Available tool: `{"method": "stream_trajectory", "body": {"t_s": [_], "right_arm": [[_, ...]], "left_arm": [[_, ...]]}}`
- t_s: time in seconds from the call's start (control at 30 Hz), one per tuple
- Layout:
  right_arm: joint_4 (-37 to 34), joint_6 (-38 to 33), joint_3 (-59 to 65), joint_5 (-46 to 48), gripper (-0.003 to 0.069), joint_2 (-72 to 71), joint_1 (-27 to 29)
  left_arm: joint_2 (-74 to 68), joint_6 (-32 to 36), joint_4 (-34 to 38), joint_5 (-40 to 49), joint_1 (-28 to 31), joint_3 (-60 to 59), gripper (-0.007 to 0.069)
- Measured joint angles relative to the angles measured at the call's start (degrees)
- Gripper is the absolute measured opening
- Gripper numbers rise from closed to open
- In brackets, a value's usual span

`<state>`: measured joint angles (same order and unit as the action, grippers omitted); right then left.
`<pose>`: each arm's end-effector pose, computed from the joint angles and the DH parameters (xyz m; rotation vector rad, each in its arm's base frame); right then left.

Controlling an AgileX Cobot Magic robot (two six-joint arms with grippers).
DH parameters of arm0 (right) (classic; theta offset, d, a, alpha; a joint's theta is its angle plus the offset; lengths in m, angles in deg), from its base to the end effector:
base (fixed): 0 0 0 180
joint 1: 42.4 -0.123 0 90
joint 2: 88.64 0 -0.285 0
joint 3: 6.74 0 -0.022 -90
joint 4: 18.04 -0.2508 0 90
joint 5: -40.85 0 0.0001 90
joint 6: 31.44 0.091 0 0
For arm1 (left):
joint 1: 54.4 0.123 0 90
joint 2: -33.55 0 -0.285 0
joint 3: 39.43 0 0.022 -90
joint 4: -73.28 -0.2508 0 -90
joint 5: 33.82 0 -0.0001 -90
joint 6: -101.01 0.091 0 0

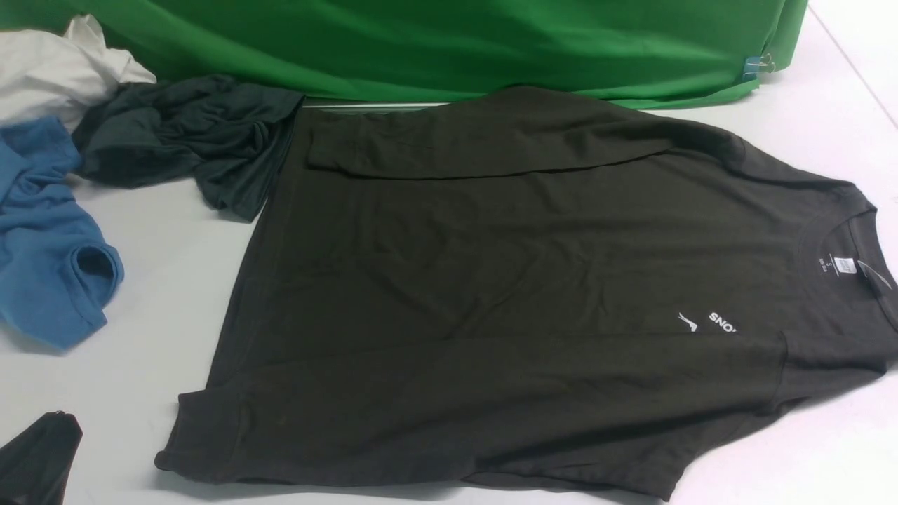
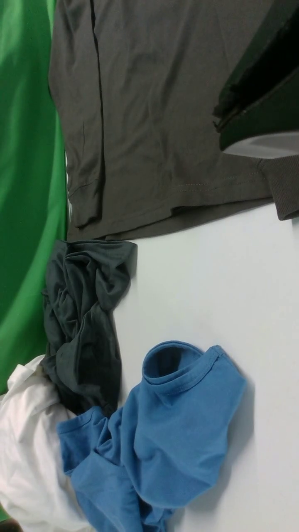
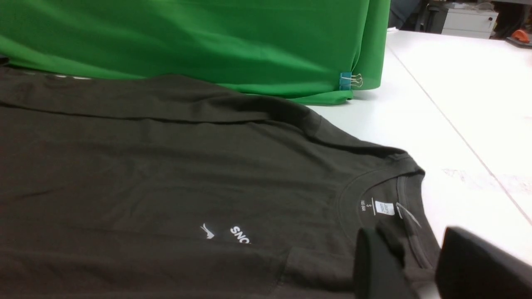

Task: Fold a long-sleeved shirt on a white desktop.
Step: 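Grasp the left edge of the dark T-shirt lying flat on the table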

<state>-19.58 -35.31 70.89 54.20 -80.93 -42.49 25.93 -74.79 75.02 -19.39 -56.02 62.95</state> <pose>0.0557 0.0007 0.1897 -0.0416 1.7219 -0.0241 0.0553 -0.0023 0.1882 0.0683 1.7381 0.0049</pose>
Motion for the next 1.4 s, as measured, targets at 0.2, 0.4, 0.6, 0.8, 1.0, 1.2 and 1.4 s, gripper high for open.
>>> {"method": "stream_trajectory", "body": {"t_s": [0.2, 0.4, 0.6, 0.8, 1.0, 1.2, 1.4], "right_arm": [[0.00, 0.00, 0.00, -0.36, 0.0242, 0.00, 0.00], [0.00, 0.00, 0.00, -0.35, 0.0242, 0.00, 0.00], [0.00, 1.96, 0.00, -4.26, 0.0242, 0.00, 0.00], [0.00, 11.30, 0.00, -13.34, 0.0242, 0.00, 0.00], [0.00, 28.73, 0.00, -22.85, 0.0242, 0.00, 0.00], [-0.04, 37.22, 0.00, -41.69, 0.0246, 0.00, 0.00], [-0.16, 37.59, -4.98, -43.68, 0.0246, 1.58, 0.00]], "left_arm": [[0.00, 0.00, 0.00, 0.00, 0.00, 0.00, 0.0018], [0.00, 0.00, 0.00, 0.00, 0.00, 0.00, 0.0018], [0.00, 0.00, 0.00, 0.00, 0.00, 0.00, 0.0018], [0.00, 0.00, -0.22, 0.00, 0.00, 0.00, 0.0018], [0.00, -0.06, 1.09, -7.32, 0.00, 0.00, 0.0018], [0.00, -5.84, 7.64, -27.42, 0.00, 0.00, 0.0018], [0.00, -8.99, 8.74, -50.49, 0.00, 1.78, 0.0018]]}}
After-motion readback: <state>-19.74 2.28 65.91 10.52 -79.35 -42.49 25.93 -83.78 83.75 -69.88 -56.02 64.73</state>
